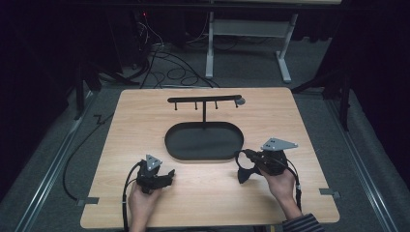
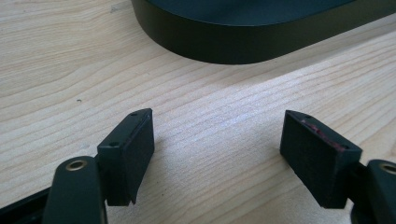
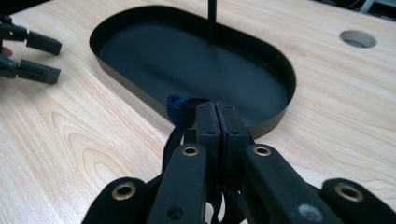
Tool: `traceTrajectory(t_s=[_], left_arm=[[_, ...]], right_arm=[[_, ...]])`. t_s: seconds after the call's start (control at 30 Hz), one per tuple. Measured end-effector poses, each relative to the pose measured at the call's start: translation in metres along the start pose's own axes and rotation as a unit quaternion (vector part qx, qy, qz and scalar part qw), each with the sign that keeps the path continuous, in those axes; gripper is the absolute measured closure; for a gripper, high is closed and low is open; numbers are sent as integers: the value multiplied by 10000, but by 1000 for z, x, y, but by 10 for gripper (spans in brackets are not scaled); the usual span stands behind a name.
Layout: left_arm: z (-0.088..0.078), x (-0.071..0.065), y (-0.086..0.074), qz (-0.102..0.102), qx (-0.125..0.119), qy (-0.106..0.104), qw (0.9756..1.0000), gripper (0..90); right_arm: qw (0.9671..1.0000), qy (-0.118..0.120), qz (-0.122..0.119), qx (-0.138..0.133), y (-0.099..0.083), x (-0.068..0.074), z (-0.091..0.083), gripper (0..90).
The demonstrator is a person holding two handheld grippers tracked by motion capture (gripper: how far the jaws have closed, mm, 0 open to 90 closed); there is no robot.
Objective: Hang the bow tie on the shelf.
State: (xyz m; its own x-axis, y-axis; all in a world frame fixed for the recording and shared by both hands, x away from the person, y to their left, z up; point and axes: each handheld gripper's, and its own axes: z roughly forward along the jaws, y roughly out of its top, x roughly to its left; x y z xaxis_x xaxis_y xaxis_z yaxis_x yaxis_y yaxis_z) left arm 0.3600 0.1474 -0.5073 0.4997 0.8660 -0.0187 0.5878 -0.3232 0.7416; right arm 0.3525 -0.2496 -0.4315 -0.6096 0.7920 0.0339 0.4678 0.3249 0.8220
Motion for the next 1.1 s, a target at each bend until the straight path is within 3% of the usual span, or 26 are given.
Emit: traceTrajectory(t_s=[0.57, 1.1], left_arm=[[0, 0, 0, 8, 0, 3, 10000, 267], [0, 0, 0, -3, -1, -4, 10000, 265]], right_arm=[[9996, -105, 59, -253, 16, -16, -17, 900], [9993, -286, -9, -261, 45, -16, -36, 900]])
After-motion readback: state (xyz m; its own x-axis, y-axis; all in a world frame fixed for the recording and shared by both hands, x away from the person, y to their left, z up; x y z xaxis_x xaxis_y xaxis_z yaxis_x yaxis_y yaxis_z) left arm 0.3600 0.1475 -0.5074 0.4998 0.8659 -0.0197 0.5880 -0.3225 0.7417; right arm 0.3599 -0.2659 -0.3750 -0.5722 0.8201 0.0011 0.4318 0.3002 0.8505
